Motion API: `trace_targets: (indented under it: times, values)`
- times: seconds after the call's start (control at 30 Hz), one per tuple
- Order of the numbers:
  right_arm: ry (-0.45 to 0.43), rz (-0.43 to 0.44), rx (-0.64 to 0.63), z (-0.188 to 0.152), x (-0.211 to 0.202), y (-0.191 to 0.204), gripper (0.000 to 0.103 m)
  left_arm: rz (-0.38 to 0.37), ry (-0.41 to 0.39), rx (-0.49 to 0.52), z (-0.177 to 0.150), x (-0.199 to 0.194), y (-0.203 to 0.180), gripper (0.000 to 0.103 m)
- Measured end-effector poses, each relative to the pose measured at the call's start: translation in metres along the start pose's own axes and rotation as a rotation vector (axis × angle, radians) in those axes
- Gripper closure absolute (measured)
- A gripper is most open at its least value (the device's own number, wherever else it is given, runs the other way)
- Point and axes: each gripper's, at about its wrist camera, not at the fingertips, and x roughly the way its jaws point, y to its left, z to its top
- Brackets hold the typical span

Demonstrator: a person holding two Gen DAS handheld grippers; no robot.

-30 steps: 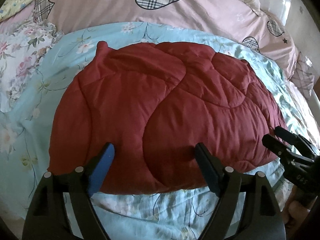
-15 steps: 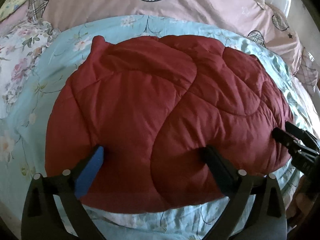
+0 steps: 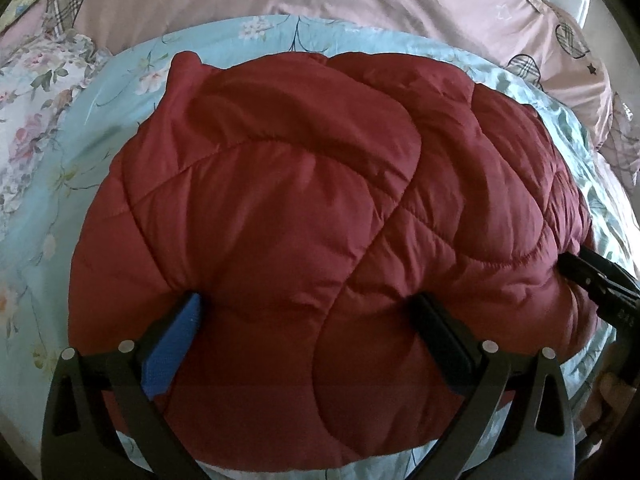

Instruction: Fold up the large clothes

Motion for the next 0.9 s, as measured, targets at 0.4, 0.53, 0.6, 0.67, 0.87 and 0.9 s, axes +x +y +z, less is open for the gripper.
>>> trace_targets:
  times: [0.4,0.53,0.6,0.67,0.87,0.9]
  values:
    - [-0.093,-0.023,0.007,0.009,-0.026,0.007,0.025,0.018,0.000,0.003,0.004,0.008,-0.001,0.000]
    - [-0.149,0.013,-0.067,0.015,-0.046,0.032,0.025,0.021,-0.001,0.003,0.005,0.009,-0.002,0.000]
    - [-0.123,0.026,-0.098,0.015,-0.039,0.042,0.025,0.021,-0.001,0.003,0.005,0.009,-0.002,0.000]
    - [-0.086,0.012,-0.118,0.012,-0.025,0.047,0.025,0.021,-0.002,0.002,0.005,0.009,-0.002,0.000]
    - [-0.043,-0.065,-0.107,0.007,0.006,0.033,0.025,0.022,-0.004,0.007,0.004,0.009,-0.003,0.000]
    - [-0.041,-0.064,-0.098,0.008,0.009,0.030,0.025,0.024,-0.005,0.007,0.004,0.008,-0.003,0.000]
